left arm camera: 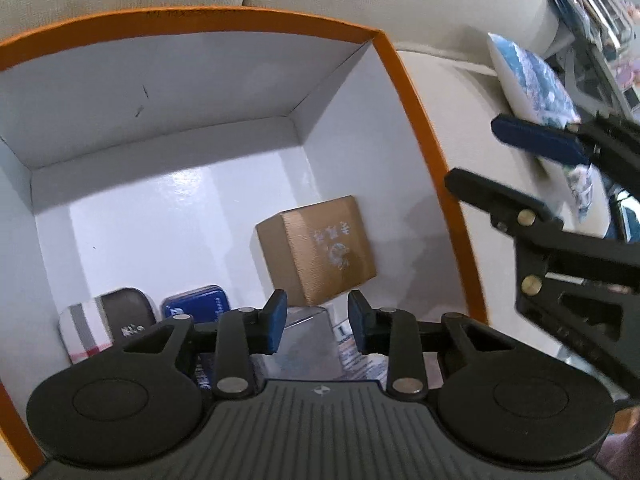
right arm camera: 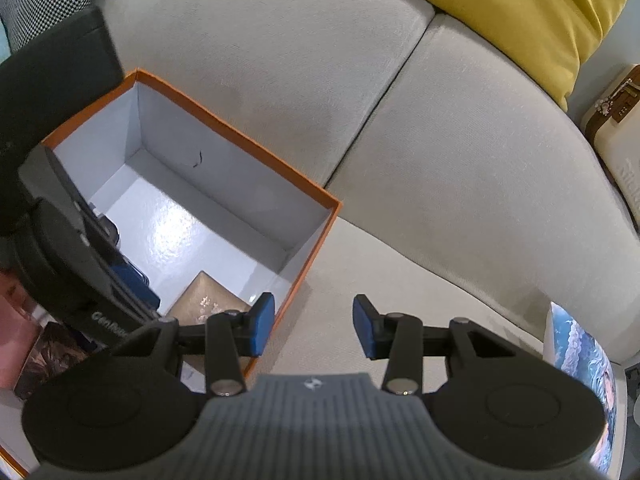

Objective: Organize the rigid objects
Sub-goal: 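Move both grippers to the yellow tape measure and dark blue spray can, then grasp the yellow tape measure with the left gripper while the right grasps the dark blue spray can, then lift the tape measure and spray can and carry them over the box, then lower the tape measure and spray can into the box and open both grippers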

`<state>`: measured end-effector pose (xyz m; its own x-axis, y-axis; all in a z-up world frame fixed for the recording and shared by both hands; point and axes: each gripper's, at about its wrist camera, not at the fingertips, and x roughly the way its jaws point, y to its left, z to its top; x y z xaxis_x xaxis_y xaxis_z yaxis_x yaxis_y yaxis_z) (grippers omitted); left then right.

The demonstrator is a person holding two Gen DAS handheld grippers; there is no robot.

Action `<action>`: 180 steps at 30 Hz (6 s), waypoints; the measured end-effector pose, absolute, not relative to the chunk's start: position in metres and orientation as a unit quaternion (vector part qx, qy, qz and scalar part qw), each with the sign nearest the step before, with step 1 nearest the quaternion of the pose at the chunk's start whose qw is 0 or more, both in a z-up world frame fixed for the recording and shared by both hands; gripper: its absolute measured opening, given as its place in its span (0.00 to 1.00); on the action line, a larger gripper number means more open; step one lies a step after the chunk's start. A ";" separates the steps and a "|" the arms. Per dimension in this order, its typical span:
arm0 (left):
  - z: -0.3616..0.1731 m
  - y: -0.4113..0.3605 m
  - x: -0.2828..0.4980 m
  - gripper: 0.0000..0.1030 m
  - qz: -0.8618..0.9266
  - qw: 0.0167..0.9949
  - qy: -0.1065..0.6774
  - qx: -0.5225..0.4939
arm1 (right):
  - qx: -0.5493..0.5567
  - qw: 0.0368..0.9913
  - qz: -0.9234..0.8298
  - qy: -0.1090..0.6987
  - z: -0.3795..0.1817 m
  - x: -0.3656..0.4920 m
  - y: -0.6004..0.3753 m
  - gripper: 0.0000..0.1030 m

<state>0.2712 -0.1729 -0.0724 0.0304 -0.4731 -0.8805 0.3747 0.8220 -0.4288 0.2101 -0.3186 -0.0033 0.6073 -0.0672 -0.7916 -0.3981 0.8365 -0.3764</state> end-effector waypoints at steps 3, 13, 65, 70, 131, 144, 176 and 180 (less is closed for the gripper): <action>-0.074 -0.174 0.270 0.29 -0.297 0.724 0.623 -0.020 | -0.271 0.854 0.097 0.433 -0.005 0.208 -0.317 0.43; -0.053 -0.174 0.261 0.12 -0.316 0.736 0.599 -0.017 | -0.276 0.854 0.101 0.429 -0.001 0.206 -0.311 0.44; -0.101 0.207 0.200 0.56 0.049 0.816 0.501 -0.284 | -0.207 0.808 0.300 0.462 -0.067 0.232 -0.008 0.47; -0.106 0.203 0.204 0.57 0.046 0.818 0.500 -0.282 | -0.307 0.780 0.352 0.418 -0.074 0.250 0.023 0.48; -0.056 0.155 0.170 0.21 -0.008 0.808 0.553 -0.201 | -0.100 0.758 0.292 0.575 -0.085 0.200 -0.030 0.41; 0.059 0.073 0.171 0.21 -0.148 0.850 0.482 -0.151 | -0.025 0.850 0.253 0.461 0.046 0.162 -0.135 0.41; 0.008 -0.164 0.292 0.21 -0.311 0.736 0.563 0.211 | -0.564 0.652 0.366 0.350 -0.073 0.243 -0.258 0.41; -0.004 -0.179 0.293 0.21 -0.311 0.723 0.568 0.239 | -0.580 0.640 0.373 0.339 -0.086 0.245 -0.263 0.41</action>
